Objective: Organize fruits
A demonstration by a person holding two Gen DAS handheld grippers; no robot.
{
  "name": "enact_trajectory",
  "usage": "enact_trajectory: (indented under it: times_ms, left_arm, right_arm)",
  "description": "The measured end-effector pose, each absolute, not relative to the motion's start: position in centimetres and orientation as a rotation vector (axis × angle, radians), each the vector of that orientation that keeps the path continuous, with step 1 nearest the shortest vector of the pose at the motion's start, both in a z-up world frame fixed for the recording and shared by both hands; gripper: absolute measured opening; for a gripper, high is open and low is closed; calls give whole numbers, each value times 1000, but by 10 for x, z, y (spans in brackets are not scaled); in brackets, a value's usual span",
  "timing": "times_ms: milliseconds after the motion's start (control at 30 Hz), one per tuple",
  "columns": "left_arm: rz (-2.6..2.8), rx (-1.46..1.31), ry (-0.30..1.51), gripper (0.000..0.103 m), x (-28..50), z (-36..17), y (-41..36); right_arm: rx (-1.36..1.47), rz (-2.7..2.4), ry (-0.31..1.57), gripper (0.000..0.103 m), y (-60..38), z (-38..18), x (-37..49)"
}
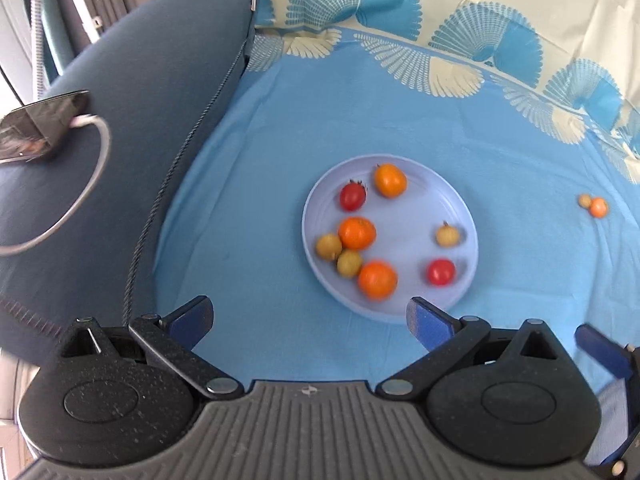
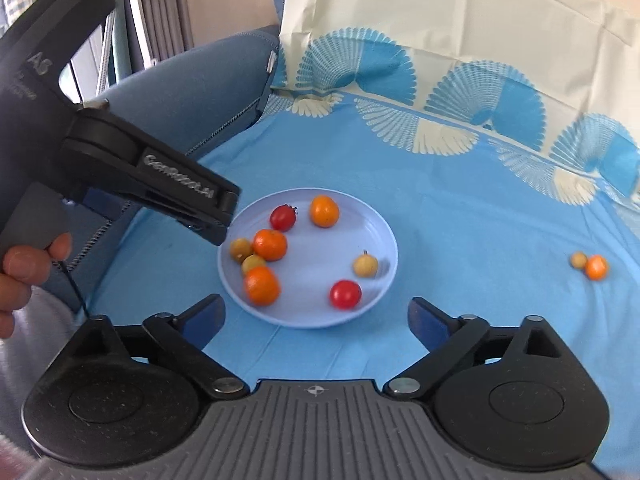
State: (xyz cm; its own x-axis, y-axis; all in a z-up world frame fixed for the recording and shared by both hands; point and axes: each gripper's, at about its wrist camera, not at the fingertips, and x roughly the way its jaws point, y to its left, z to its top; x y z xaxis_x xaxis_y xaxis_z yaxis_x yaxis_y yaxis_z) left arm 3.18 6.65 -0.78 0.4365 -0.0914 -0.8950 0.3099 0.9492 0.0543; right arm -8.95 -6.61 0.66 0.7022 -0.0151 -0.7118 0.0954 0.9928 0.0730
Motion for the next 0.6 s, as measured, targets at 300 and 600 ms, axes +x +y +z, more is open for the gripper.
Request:
enact_trajectory:
  times_ms: [300,600]
  left_arm:
    - [-254,201,1042,103,-41,22,91]
    - [-267,259,956,103,-86,38,93]
  right_arm:
    - [126,-150,689,102,-51,40,-157]
    - [112,-180,573,102,-47,64,-200]
